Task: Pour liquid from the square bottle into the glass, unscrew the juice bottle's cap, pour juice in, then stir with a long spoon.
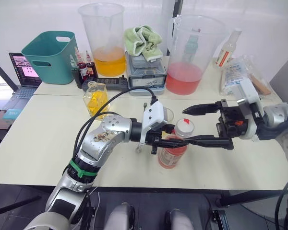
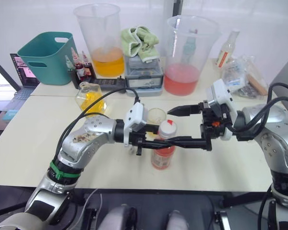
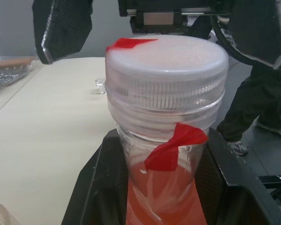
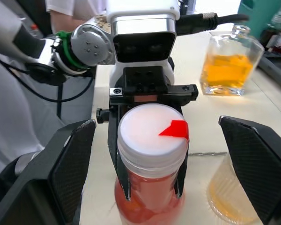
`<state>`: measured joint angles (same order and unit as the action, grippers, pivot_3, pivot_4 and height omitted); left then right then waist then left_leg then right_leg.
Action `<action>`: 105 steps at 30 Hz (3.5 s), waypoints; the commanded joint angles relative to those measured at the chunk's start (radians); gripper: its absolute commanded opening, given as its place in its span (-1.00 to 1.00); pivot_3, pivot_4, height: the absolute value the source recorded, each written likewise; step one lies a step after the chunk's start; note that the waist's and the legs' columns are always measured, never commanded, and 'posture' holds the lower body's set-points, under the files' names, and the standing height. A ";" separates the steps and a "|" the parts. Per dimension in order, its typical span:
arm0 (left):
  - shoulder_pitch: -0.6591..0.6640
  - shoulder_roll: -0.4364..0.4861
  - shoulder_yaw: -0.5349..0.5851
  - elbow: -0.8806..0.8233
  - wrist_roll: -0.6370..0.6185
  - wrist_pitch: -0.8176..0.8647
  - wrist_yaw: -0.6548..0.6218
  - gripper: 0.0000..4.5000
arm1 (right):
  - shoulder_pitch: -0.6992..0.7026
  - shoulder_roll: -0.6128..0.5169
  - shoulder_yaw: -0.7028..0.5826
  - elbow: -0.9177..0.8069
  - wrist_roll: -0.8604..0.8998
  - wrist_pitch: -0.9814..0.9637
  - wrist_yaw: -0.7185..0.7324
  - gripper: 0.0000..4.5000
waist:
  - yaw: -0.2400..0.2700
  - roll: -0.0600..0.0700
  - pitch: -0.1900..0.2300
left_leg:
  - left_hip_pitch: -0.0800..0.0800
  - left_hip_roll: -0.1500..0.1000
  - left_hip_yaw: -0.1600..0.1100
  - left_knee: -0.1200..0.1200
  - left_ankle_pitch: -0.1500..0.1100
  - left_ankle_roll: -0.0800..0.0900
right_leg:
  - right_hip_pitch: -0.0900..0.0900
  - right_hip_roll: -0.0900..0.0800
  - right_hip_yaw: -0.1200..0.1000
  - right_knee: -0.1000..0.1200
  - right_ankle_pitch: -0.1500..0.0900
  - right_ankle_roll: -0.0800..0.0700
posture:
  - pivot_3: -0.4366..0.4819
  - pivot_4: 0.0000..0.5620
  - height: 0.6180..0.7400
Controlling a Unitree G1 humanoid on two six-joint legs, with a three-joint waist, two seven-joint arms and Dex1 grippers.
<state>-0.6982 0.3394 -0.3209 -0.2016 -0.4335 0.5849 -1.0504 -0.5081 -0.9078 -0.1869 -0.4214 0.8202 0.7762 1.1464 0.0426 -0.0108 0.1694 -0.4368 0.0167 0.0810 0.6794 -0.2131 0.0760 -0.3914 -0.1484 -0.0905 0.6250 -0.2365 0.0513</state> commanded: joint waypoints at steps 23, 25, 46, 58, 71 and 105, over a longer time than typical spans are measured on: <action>0.026 0.001 -0.037 0.003 0.002 0.019 -0.008 -0.33 | 0.175 0.032 -0.093 -0.247 0.218 0.075 -0.402 -0.24 | -0.001 0.000 0.000 | 0.000 0.000 0.000 0.000 0.000 0.001 | 0.001 0.000 0.000 -0.001 0.000 0.000 | -0.05 -0.47 0.93; 0.026 0.004 -0.033 0.001 0.005 0.017 -0.003 -0.33 | 0.147 0.007 -0.035 -0.206 0.171 0.026 -0.278 -0.24 | -0.004 0.000 0.000 | 0.000 0.000 0.000 0.000 0.000 0.001 | 0.001 0.001 0.000 -0.001 0.000 0.000 | -0.05 -0.47 0.93; 0.041 0.004 -0.025 -0.032 -0.009 0.053 0.029 -0.33 | -0.496 -0.042 0.491 0.507 -0.083 -0.353 0.468 0.98 | -0.019 0.000 0.000 | 0.004 0.000 0.001 -0.001 0.000 0.000 | 0.002 0.000 0.001 0.002 -0.002 0.000 | -0.05 -0.47 0.93; 0.024 -0.023 -0.042 0.008 -0.009 0.037 0.003 -0.33 | -0.029 -0.035 -0.015 -0.061 0.160 -0.017 -0.132 0.99 | 0.007 0.000 0.000 | 0.003 0.000 0.000 -0.001 -0.001 0.000 | 0.002 -0.002 -0.001 0.000 -0.002 0.000 | -0.05 -0.47 0.93; 0.021 -0.036 -0.053 0.021 -0.014 0.039 -0.021 -0.33 | 0.283 0.049 -0.191 -0.394 0.280 0.079 -0.691 0.99 | 0.011 0.000 0.000 | 0.002 -0.001 0.000 -0.001 -0.001 0.001 | 0.002 -0.001 0.000 -0.001 -0.002 0.000 | -0.05 -0.47 0.93; 0.070 0.022 -0.031 -0.085 -0.025 0.094 0.034 -0.33 | -0.358 0.005 0.371 0.419 -0.102 -0.277 0.468 0.63 | -0.007 0.000 0.000 | 0.004 0.000 0.001 -0.001 -0.001 0.001 | 0.002 0.001 0.002 0.001 -0.003 0.000 | -0.05 -0.47 0.93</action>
<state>-0.6539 0.3531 -0.3076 -0.2801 -0.4428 0.6266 -1.0009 -0.8349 -0.8797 0.1936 -0.0013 0.7085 0.4935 1.5629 0.0358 -0.0111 0.1691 -0.4332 0.0165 0.0815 0.6783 -0.2141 0.0775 -0.3897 -0.1479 -0.0887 0.6259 -0.2393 0.0516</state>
